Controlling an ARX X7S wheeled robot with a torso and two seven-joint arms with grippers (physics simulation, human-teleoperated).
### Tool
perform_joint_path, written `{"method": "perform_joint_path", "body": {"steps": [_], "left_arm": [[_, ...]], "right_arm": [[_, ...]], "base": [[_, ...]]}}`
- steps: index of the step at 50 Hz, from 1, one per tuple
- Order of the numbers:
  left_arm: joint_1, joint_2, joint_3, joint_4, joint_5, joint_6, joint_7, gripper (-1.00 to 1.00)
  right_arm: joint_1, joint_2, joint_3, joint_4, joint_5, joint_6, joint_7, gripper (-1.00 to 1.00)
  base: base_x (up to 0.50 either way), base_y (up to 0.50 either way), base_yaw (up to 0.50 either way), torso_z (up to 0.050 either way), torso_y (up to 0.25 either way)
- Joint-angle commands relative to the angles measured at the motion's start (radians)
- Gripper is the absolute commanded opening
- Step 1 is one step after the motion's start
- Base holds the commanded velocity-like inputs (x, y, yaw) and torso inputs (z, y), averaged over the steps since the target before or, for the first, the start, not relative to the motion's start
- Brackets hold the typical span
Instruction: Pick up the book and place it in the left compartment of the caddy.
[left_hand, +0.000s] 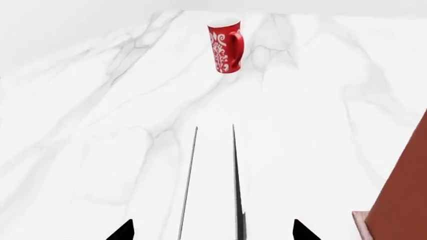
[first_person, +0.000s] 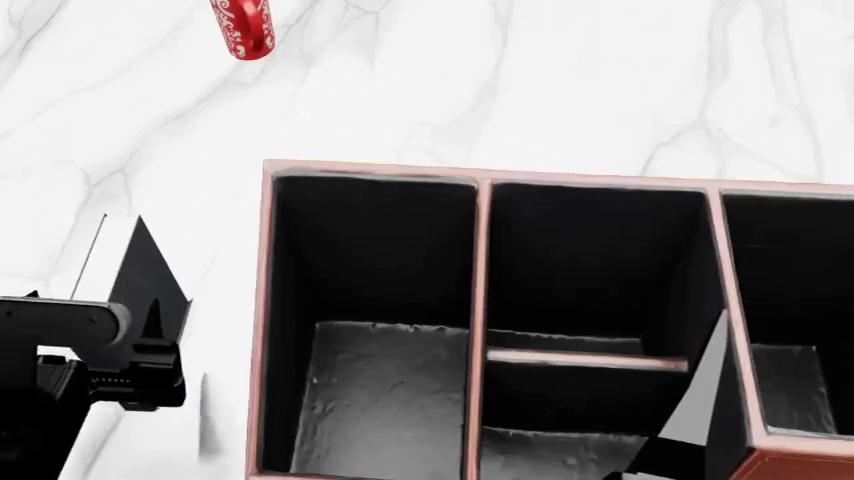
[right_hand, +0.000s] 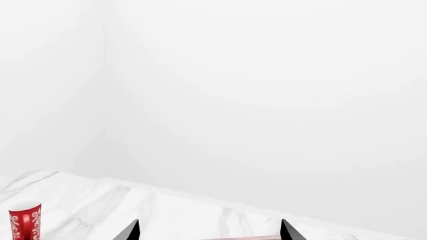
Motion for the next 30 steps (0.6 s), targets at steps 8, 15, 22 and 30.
{"method": "perform_joint_path", "body": {"steps": [8,15,22,30], "left_arm": [[-0.039,0.050,-0.024,-0.160,-0.012,0.086,0.080,1.00],[-0.045,0.059,-0.014,-0.203,-0.006,0.117,0.093,-1.00],[-0.038,0.048,-0.010,-0.158,-0.008,0.094,0.081,-1.00],[-0.030,0.037,-0.011,-0.135,-0.006,0.085,0.069,-1.00]], "right_arm": [[0.009,-0.016,0.007,0.013,-0.023,-0.006,-0.019,1.00],[0.014,-0.014,0.000,0.012,-0.021,-0.002,-0.015,1.00],[0.019,-0.013,-0.012,0.015,-0.025,-0.002,-0.013,1.00],[0.017,-0.010,-0.016,0.018,-0.026,-0.007,-0.012,1.00]], "base": [[0.00,0.00,0.00,0.000,0.000],[0.00,0.00,0.00,0.000,0.000],[0.00,0.00,0.00,0.000,0.000],[0.00,0.00,0.00,0.000,0.000]]}}
